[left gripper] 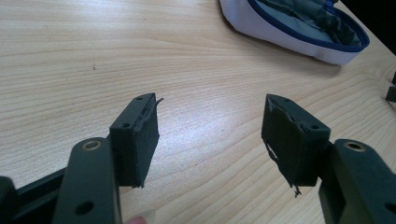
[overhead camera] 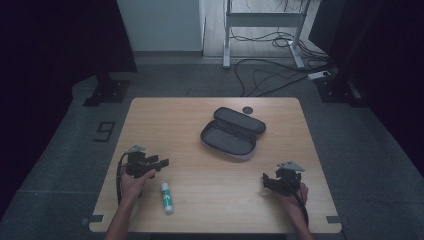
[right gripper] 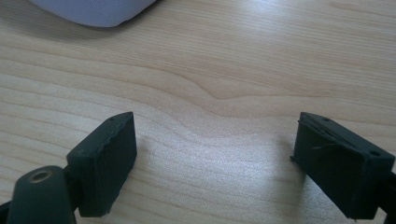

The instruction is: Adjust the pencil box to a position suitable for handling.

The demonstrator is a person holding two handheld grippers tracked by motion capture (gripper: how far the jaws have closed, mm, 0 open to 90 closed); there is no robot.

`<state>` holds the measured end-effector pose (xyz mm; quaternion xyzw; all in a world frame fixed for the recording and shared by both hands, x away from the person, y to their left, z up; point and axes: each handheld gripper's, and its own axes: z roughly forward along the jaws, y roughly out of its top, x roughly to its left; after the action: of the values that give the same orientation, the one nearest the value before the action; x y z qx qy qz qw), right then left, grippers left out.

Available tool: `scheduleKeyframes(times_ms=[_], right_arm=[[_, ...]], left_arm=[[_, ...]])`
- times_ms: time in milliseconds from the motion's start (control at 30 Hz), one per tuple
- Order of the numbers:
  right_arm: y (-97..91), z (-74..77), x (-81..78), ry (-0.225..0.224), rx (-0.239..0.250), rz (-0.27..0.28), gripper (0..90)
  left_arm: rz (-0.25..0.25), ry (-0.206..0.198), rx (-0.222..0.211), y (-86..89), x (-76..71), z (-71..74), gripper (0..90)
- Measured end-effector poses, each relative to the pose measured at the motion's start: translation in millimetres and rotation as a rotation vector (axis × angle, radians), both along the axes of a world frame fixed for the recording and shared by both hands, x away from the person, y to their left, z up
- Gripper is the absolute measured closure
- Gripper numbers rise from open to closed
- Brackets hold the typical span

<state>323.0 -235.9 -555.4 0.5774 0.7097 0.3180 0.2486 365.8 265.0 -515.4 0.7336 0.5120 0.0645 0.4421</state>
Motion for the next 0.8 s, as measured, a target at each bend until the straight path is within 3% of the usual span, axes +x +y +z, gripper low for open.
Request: scheduleKeyframes(times_ms=[333,600,800], right_arm=[[0.8,2.7,1.7,-0.012,-0.005,0.013,17.1],[2.9,7.6,3.4,-0.028,0.016,0.054,18.4],[4.1,9.2,3.5,-0.025,0.026,0.063,18.9]], left_arm=[[-0.007,-0.015,0.004,-5.8,-1.9,5.9,36.2],[0.009,-0.029,-0.003,-7.8,4.1,9.6,35.1],[-0.008,-0.045,-0.031,-20.7,11.3,17.6,34.5]])
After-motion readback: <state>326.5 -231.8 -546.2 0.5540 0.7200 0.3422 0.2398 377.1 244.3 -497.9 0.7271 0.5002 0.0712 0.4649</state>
